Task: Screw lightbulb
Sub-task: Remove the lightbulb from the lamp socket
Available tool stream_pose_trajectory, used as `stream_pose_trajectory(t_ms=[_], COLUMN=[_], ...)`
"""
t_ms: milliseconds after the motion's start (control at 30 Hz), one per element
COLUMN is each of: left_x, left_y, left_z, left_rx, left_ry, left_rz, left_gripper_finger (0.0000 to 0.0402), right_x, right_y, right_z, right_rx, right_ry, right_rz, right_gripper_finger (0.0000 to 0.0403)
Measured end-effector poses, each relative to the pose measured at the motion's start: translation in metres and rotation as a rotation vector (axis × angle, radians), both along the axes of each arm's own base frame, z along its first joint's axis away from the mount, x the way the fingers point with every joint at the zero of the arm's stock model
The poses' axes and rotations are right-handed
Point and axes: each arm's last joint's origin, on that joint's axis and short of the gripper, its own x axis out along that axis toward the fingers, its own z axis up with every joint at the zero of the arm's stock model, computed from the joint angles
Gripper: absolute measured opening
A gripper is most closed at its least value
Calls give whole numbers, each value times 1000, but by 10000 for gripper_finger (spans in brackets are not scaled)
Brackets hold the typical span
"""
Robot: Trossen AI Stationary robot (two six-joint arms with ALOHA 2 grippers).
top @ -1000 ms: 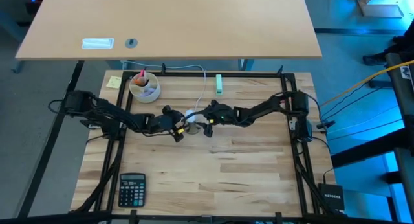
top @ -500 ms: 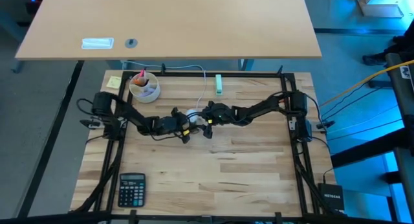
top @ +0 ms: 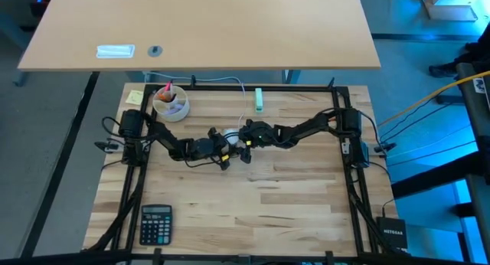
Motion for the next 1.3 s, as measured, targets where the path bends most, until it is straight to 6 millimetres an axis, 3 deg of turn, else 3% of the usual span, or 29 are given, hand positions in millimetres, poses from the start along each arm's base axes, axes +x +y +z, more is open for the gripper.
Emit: stream_pose_trajectory(t_ms=[133,367,667,800,900,1167,1300], left_x=[7,15,15,15,15,12,9], left_y=[0,-2,-3,-3,-3,-2,-2], left_z=[1,5,4,4,5,20,33], left_rx=[-12,-17,4,-2,2,36,42], left_ry=[-13,-29,-2,-1,-1,31,25], left_rz=[4,-4,-7,1,-1,-1,17], left_gripper_finger=[242,186,197,167,165,165,165], right_x=[1,2,2,2,1,-11,-24], right_y=[0,1,1,1,1,0,1], right_z=[2,4,4,5,8,47,55], right_rx=[30,72,88,83,81,27,-14], right_ry=[-23,-48,-61,-63,-50,-21,114], right_rz=[6,15,15,5,-2,37,68], right_gripper_finger=[280,280,280,280,280,280,280])
